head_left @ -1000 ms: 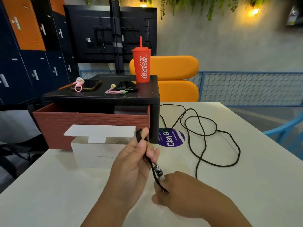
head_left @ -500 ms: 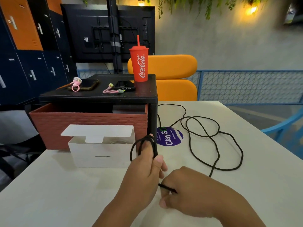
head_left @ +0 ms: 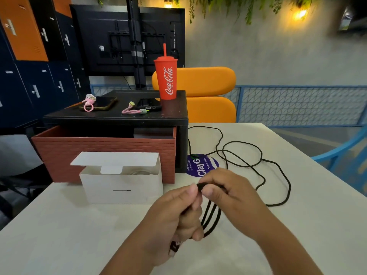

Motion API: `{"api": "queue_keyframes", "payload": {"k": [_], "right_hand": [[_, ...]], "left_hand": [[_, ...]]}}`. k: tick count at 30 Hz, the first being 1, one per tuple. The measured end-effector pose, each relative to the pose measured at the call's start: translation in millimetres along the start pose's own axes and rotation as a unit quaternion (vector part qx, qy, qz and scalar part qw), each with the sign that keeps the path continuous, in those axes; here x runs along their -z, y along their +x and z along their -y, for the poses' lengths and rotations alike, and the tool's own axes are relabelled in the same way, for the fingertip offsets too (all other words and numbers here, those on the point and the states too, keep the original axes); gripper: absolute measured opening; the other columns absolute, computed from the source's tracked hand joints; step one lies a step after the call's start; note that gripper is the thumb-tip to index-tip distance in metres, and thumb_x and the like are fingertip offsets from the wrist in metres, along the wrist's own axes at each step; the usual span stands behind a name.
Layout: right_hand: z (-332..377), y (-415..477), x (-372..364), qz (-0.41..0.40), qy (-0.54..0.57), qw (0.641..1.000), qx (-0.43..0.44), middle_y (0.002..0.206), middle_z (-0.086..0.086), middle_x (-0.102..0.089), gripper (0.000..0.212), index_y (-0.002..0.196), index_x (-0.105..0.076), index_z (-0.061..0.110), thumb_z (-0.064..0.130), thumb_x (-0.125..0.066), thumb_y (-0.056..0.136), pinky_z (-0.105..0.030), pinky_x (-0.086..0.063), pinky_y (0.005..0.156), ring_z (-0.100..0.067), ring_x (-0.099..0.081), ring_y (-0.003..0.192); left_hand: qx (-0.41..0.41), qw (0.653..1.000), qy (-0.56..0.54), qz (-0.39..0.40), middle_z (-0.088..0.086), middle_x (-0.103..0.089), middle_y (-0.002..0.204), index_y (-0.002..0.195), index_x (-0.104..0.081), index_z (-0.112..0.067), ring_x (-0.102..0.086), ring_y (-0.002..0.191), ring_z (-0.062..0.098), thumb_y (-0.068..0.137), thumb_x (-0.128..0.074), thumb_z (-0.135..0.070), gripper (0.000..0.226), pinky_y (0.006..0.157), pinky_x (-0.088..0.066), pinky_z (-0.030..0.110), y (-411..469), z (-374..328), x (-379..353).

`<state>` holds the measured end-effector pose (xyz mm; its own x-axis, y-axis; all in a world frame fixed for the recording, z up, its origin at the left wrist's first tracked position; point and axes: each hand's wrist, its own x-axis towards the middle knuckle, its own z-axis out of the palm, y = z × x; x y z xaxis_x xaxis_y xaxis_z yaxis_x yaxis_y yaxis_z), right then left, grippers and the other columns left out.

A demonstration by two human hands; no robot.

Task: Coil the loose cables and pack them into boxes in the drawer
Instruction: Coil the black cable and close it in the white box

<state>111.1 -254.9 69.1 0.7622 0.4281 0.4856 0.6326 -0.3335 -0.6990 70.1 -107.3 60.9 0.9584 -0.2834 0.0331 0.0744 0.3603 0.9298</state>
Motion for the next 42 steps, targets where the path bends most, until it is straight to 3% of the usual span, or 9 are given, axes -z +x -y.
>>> {"api": "queue_keyframes", "payload": {"k": [5, 11, 16, 22, 25, 30, 34, 38, 42], "right_hand": [[4, 1, -19, -0.017, 0.023, 0.999, -0.014, 0.058, 0.016, -0.052, 0.034, 0.071, -0.052, 0.046, 0.076, -0.036, 0.077, -0.011, -0.035, 0.052, -0.001, -0.047, 0.055], [11, 2, -9, 0.039, -0.127, 0.989, -0.068, 0.063, 0.01, -0.049, 0.01, 0.096, -0.049, 0.031, 0.031, -0.039, 0.098, -0.021, -0.038, 0.057, -0.005, -0.046, 0.058], [8, 3, -9, 0.055, -0.225, 0.972, -0.044, 0.081, 0.005, -0.057, 0.026, 0.121, -0.046, 0.031, 0.021, -0.036, 0.099, -0.021, -0.041, 0.062, -0.012, -0.052, 0.071], [6, 3, -14, -0.016, -0.146, 0.989, -0.021, 0.082, 0.015, -0.062, 0.037, 0.122, -0.055, 0.032, 0.04, -0.036, 0.091, -0.01, -0.039, 0.066, -0.002, -0.052, 0.075], [4, 4, -20, 0.002, -0.135, 0.989, -0.055, 0.067, 0.014, -0.048, 0.029, 0.125, -0.047, 0.033, 0.031, -0.035, 0.099, -0.012, -0.036, 0.058, -0.002, -0.046, 0.06], [7, 4, -20, 0.001, -0.127, 0.989, -0.073, 0.063, 0.016, -0.042, 0.035, 0.131, -0.045, 0.036, 0.022, -0.038, 0.099, -0.01, -0.035, 0.054, 0.001, -0.047, 0.053], [6, 3, -16, 0.014, -0.155, 0.986, -0.058, 0.094, 0.007, -0.06, 0.047, 0.137, -0.037, 0.043, 0.016, -0.04, 0.099, -0.005, -0.031, 0.056, 0.004, -0.036, 0.053], [6, 4, -19, 0.005, -0.131, 0.991, -0.033, 0.082, 0.022, -0.05, 0.048, 0.141, -0.03, 0.038, 0.021, -0.043, 0.097, -0.002, -0.034, 0.064, 0.006, -0.039, 0.06], [-3, 3, -22, -0.053, -0.113, 0.992, -0.015, 0.094, 0.013, -0.062, 0.037, 0.131, -0.052, 0.029, 0.027, -0.05, 0.094, -0.001, -0.036, 0.071, 0.013, -0.05, 0.071]], "left_hand": [[0.026, 0.987, -0.157, 0.023, -0.006, -0.028, 0.036, 0.05, -0.049, -0.014, -0.027, 0.025, 0.004, 0.065, -0.066, -0.039, 0.033, 0.04, -0.044, 0.022, 1, -4, 3], [0.015, 0.997, -0.078, 0.008, 0.006, -0.05, 0.057, 0.053, -0.057, -0.01, -0.043, 0.043, 0.012, 0.079, -0.059, -0.033, 0.035, 0.047, -0.047, 0.025, 4, -4, 7], [0.011, 0.999, 0.009, -0.031, -0.001, -0.035, 0.047, 0.071, -0.071, -0.008, -0.028, 0.038, 0.009, 0.08, -0.048, -0.03, 0.033, 0.05, -0.046, 0.025, 2, -6, 5], [-0.018, 0.995, -0.031, -0.096, -0.007, -0.018, 0.046, 0.063, -0.057, -0.009, -0.016, 0.035, 0.005, 0.076, -0.05, -0.031, 0.027, 0.036, -0.03, 0.018, 0, -8, -5], [-0.017, 0.992, -0.063, -0.105, -0.007, -0.018, 0.044, 0.056, -0.057, -0.012, -0.017, 0.034, 0.005, 0.075, -0.052, -0.034, 0.029, 0.036, -0.031, 0.019, 2, -8, -1], [0.015, 0.996, -0.079, -0.032, 0.004, -0.042, 0.049, 0.051, -0.048, -0.011, -0.037, 0.037, 0.012, 0.082, -0.062, -0.026, 0.036, 0.049, -0.048, 0.027, 4, -6, 7], [0.033, 0.998, -0.054, 0.023, 0.01, -0.054, 0.058, 0.057, -0.059, -0.007, -0.046, 0.045, 0.017, 0.075, -0.055, -0.029, 0.029, 0.056, -0.05, 0.031, 2, -7, 17], [0.025, 0.999, -0.021, -0.027, -0.004, -0.029, 0.043, 0.066, -0.067, -0.008, -0.026, 0.034, 0.007, 0.079, -0.059, -0.024, 0.023, 0.044, -0.041, 0.023, 0, -8, 10], [-0.012, 0.996, -0.024, -0.087, -0.007, -0.019, 0.045, 0.062, -0.062, -0.009, -0.015, 0.035, 0.004, 0.075, -0.053, -0.028, 0.025, 0.035, -0.024, 0.018, 2, -7, -3]]}}
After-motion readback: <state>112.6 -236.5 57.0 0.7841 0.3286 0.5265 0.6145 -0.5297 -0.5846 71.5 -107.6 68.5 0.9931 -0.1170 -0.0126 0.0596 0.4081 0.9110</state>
